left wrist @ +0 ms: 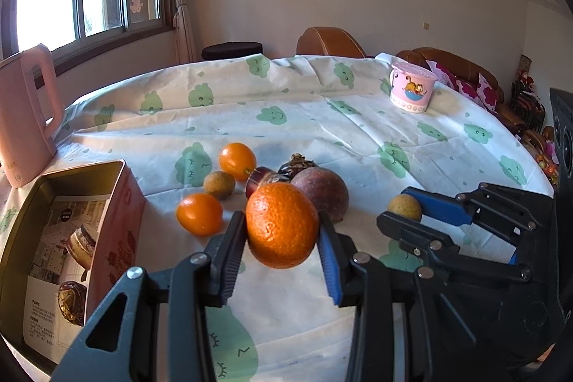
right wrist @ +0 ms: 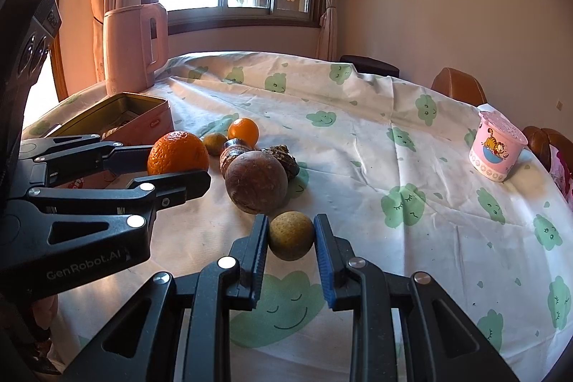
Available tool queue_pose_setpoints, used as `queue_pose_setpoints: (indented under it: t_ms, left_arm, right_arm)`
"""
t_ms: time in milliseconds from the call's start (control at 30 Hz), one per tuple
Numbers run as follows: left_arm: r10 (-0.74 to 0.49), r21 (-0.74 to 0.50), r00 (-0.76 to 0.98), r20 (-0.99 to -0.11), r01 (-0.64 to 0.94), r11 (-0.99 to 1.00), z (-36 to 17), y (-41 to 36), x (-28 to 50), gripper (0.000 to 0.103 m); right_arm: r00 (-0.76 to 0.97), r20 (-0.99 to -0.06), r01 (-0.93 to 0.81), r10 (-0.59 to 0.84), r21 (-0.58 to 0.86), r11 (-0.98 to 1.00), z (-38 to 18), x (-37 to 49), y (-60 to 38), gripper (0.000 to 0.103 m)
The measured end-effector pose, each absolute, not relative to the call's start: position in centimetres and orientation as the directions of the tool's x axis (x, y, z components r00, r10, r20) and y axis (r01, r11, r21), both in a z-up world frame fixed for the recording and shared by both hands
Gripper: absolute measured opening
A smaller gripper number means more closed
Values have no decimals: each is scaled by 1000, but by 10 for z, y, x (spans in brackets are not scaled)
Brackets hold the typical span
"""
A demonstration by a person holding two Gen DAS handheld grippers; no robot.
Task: Organize fruits
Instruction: 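Grasp the small yellow-brown round fruit with the right tool while the left tool grasps the large orange, then lift the round fruit and orange with both tools toward the tin box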
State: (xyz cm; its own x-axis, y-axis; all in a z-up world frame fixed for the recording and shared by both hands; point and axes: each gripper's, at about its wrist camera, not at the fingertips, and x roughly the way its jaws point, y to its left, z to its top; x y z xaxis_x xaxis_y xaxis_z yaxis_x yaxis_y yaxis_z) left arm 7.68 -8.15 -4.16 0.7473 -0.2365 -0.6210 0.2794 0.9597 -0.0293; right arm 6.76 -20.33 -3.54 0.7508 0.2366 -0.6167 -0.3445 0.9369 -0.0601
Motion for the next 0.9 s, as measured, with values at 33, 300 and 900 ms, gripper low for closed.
queue_pose_setpoints:
  t_ms: [33, 300, 900]
  left_arm:
    - [-234, -28, 751, -617, 276, 961, -41, -81, 76, 41]
    - [-218, -28, 779, -588, 250, 968, -37, -76, 72, 41]
    - [-197, -41, 819, -538, 208, 977, -32, -68, 65, 41]
  right_arm:
    - [753, -613, -344, 238, -59, 937, -35, 67, -204, 28]
    - [772, -584, -344, 253, -48, 938, -32, 62, -207, 28]
    - [807, -528, -339, 263, -49, 940, -26, 53, -210, 27]
